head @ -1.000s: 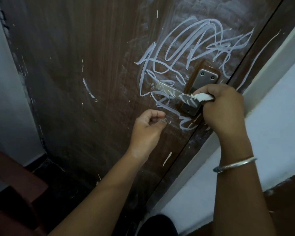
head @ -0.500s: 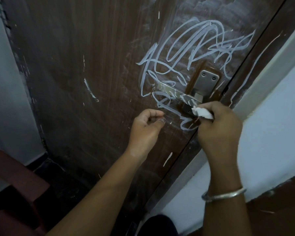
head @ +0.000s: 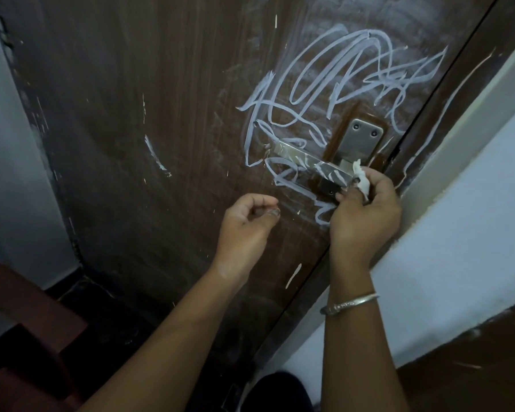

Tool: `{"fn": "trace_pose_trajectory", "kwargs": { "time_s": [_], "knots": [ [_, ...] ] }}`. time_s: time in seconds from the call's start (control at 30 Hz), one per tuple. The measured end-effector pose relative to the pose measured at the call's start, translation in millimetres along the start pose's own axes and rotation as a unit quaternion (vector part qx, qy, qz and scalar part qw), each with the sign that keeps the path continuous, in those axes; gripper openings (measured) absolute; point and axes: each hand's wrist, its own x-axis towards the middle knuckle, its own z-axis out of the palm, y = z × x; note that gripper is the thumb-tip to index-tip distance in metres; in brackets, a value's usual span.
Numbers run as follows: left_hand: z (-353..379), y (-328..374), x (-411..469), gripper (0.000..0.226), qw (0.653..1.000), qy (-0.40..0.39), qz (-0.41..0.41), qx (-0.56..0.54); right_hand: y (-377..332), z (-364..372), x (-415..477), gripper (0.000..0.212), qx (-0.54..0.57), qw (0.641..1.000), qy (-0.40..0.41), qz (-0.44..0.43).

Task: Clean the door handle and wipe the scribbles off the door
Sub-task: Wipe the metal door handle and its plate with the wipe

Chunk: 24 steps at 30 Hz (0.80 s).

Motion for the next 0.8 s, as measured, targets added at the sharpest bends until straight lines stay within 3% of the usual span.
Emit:
{"fn": "trace_pose_trajectory", "kwargs": {
  "time_s": [0.13, 0.4, 0.57, 0.63, 0.8],
  "knots": [
    [5.2, -4.0, 0.4, 0.016, 1.000, 0.001, -0.013, -0.009, 4.5, -6.6, -6.5, 0.022, 0.042, 0.999, -0.001, 0.024],
    [12.5, -2.1, -2.8, 0.016, 1.000, -0.007, -0.004, -0.009, 2.2, 1.5, 11.5, 0.022, 0.021, 0.998, -0.028, 0.058],
    [13.1, 0.7, -1.2, 0.013, 1.000, 0.001, 0.001, 0.001, 9.3, -7.1, -9.9, 0.023, 0.079, 0.991, -0.035, 0.098],
    [15.6, 0.7, -2.0, 0.014, 1.000, -0.003, 0.001, 0.000, 9.3, -6.3, -12.6, 0.020, 0.133, 0.976, -0.040, 0.169],
    [12.1, -0.2, -3.2, 0.016, 1.000, -0.004, 0.002, 0.001, -1.4, 2.9, -5.3, 0.018, 0.293, 0.891, -0.048, 0.342]
  ]
}}
